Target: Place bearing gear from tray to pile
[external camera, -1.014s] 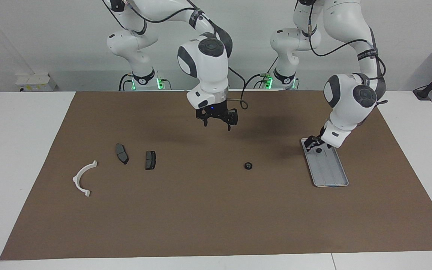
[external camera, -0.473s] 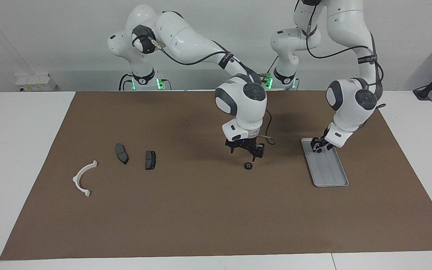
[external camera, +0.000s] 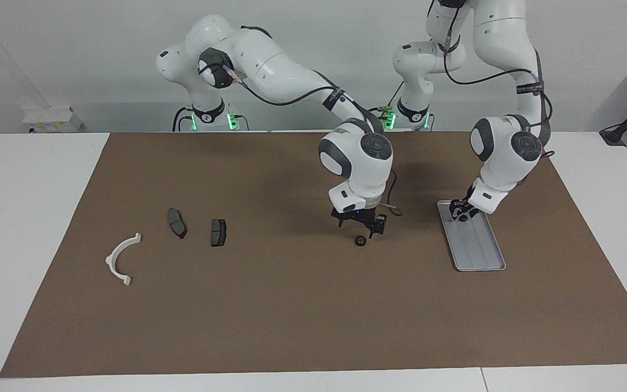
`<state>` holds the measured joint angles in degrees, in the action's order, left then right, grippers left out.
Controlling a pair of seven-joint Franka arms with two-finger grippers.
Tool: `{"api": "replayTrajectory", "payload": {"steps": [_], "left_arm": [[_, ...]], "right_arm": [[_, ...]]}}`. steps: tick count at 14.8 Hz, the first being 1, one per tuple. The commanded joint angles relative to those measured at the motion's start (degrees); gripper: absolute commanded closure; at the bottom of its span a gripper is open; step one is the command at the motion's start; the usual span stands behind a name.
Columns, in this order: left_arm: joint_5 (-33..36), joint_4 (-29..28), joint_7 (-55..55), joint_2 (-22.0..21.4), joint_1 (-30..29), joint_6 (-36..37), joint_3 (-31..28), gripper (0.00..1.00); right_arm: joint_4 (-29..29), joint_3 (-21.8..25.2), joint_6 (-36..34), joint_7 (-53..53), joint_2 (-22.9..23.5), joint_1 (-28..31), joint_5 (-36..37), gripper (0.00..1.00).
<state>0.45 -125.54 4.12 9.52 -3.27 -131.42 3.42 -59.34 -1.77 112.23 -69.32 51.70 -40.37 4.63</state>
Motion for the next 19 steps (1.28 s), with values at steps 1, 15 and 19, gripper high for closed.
{"api": "replayTrajectory", "payload": {"steps": [1, 15, 19], "left_arm": [[0.25, -2.96, 0.62, -1.87, -0.69, -2.44, 0.53, 0.46], [-2.99, 7.67, 0.8, -0.38, -1.39, 7.92, 0.62, 0.98], [-4.23, 8.03, 0.88, -0.38, -1.48, 7.84, 0.62, 0.98]], "right_arm": [[3.88, 0.36, -0.44, -0.91, 2.79, -0.94, 0.82, 0.0], [3.53, 0.63, 3.52, -0.73, 3.67, -0.41, 1.35, 0.68], [3.45, 0.63, 3.26, -0.64, 3.58, -0.32, 1.44, 1.0]]}}
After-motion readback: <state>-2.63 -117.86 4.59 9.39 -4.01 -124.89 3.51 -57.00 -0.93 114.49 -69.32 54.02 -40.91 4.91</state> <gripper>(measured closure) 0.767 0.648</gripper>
